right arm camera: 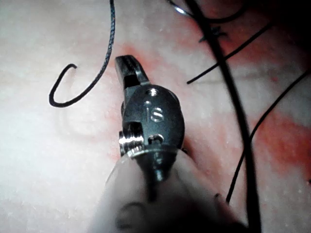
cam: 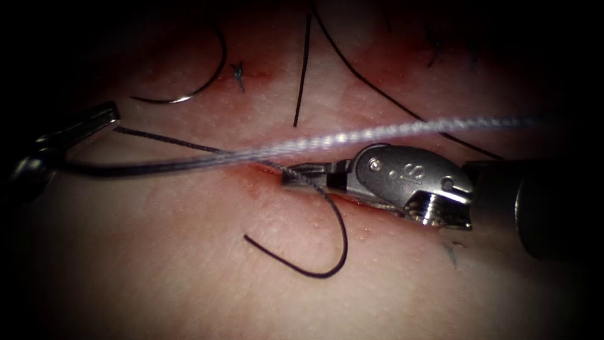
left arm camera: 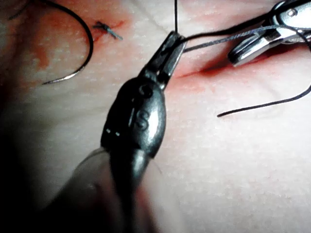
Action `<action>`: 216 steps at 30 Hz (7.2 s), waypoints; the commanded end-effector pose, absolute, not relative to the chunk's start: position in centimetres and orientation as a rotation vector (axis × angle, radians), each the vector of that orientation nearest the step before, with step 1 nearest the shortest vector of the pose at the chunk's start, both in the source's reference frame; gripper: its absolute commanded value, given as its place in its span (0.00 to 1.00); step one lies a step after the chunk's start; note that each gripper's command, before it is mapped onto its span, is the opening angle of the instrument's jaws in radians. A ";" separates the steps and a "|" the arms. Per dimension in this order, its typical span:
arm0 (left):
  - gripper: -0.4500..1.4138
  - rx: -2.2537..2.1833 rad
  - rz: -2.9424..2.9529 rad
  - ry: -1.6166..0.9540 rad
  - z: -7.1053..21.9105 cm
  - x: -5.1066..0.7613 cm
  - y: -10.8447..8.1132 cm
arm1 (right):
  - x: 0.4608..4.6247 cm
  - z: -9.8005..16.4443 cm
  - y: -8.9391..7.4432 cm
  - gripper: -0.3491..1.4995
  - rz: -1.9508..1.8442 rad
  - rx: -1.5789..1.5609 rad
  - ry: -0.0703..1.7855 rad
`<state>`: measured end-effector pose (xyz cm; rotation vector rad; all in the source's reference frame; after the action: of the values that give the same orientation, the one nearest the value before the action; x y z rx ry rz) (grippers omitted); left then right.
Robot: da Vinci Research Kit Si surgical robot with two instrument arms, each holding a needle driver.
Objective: Wound Closure
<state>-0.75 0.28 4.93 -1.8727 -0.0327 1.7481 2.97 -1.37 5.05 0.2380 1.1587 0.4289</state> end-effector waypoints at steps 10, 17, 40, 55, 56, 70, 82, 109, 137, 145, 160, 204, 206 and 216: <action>0.00 -1.839 1.760 0.037 5.3 -0.90 0.4 | 3.51 5.0 -1.6 0.00 0.392 0.327 1.383; 0.00 -1.799 1.857 0.208 5.6 -0.93 0.5 | 3.55 4.8 -1.6 0.00 0.450 0.345 1.462; 0.00 -1.744 2.089 0.189 6.1 -1.22 -0.5 | 3.39 4.8 -1.1 0.57 0.913 0.143 1.452; 0.00 -1.790 2.107 0.097 5.4 -1.52 -0.9 | 3.56 5.1 -1.1 0.76 1.003 0.136 1.363; 0.00 -1.796 2.103 0.084 5.3 -1.52 -0.8 | 3.58 5.1 -1.1 0.74 0.993 0.140 1.341; 0.00 -1.905 2.069 -0.015 4.6 -1.46 0.1 | 3.70 5.3 -1.4 0.66 0.791 0.314 1.152; 0.00 -1.901 2.161 -0.135 5.1 -1.59 0.6 | 3.81 5.3 -1.6 0.68 0.635 0.452 1.202; 0.00 -1.951 2.026 -0.360 6.6 -1.40 0.3 | 3.48 5.2 -1.3 0.80 0.804 0.557 1.644; 0.00 -1.982 2.026 -0.160 6.0 -1.80 0.0 | 2.81 5.5 -0.8 0.64 1.360 0.214 1.436; 0.00 -1.947 2.030 -0.116 6.2 -1.95 0.2 | 2.77 5.7 -0.8 0.64 1.442 0.173 1.329; 0.00 -1.905 2.080 -0.072 6.8 -2.13 0.3 | 2.67 6.0 -0.8 0.61 1.583 0.152 1.225; 0.00 -1.844 2.315 0.015 7.0 -2.21 0.3 | 2.53 6.4 -0.4 0.64 1.832 0.236 1.183; 0.00 -1.848 2.320 0.025 7.0 -2.23 0.3 | 2.55 6.4 -0.4 0.64 1.828 0.232 1.170; 0.00 -1.835 2.374 0.055 6.8 -2.37 0.3 | 2.58 6.5 -0.4 0.62 1.828 0.228 1.162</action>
<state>-2.32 0.33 6.73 -1.8330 0.0584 2.3761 2.49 -0.39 6.47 0.2255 1.1601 1.8289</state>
